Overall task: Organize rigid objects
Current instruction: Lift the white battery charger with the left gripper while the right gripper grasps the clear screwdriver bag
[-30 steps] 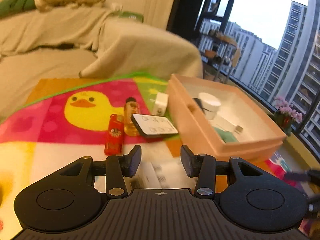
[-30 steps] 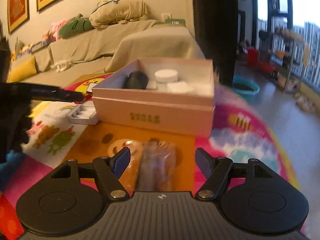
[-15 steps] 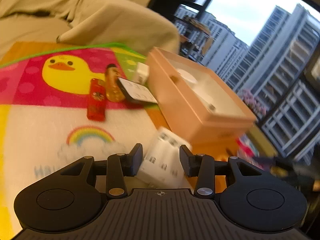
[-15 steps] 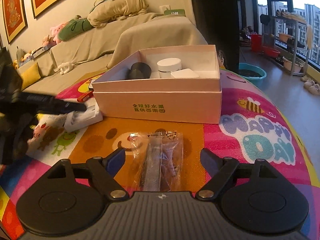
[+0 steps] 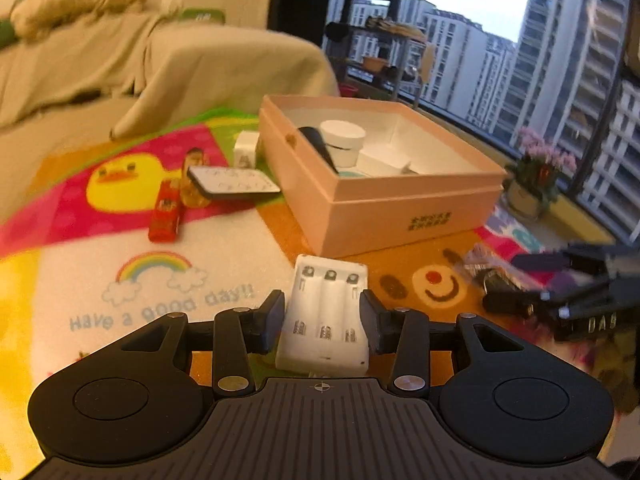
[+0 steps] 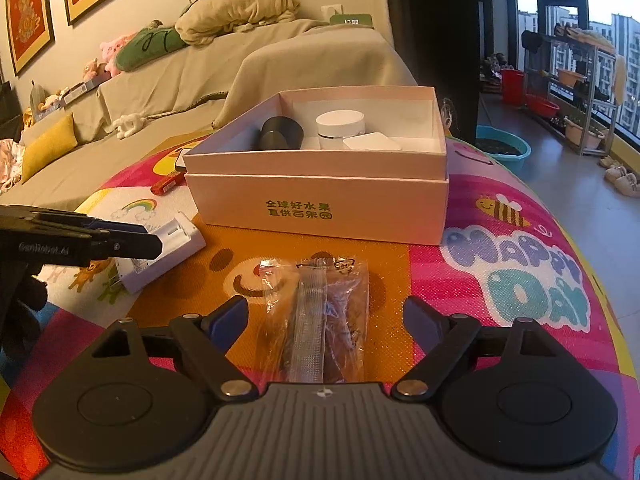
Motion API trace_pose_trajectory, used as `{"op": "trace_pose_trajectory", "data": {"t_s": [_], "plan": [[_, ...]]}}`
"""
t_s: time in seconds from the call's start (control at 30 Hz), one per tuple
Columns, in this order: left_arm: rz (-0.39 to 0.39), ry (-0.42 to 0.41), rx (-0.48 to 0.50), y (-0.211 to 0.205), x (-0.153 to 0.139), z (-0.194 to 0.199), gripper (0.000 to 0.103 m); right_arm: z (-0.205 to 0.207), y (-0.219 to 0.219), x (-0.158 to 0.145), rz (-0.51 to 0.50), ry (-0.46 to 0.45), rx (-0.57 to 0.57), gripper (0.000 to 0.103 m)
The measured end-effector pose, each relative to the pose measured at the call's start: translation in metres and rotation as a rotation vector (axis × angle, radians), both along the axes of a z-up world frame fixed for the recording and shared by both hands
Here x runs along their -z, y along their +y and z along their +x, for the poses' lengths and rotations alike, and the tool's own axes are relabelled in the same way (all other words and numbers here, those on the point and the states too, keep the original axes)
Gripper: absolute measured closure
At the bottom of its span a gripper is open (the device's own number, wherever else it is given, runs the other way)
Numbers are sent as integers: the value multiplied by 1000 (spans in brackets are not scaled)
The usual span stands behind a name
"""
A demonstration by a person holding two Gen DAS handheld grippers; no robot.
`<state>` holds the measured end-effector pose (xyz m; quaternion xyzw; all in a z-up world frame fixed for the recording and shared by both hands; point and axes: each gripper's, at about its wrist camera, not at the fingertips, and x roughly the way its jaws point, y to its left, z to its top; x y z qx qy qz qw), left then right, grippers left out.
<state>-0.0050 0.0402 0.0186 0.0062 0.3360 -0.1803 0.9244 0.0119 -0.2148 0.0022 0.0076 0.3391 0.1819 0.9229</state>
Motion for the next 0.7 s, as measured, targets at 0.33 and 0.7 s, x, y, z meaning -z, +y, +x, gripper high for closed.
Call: {"op": "trace_pose_trajectory", "data": {"t_s": [0.33, 0.7], "plan": [[-13, 25, 66, -11, 5, -3, 57, 1, -3, 0, 19, 2, 6, 18], [118, -22, 107, -44, 2, -14, 57, 1, -4, 0, 30, 4, 11, 18]]}}
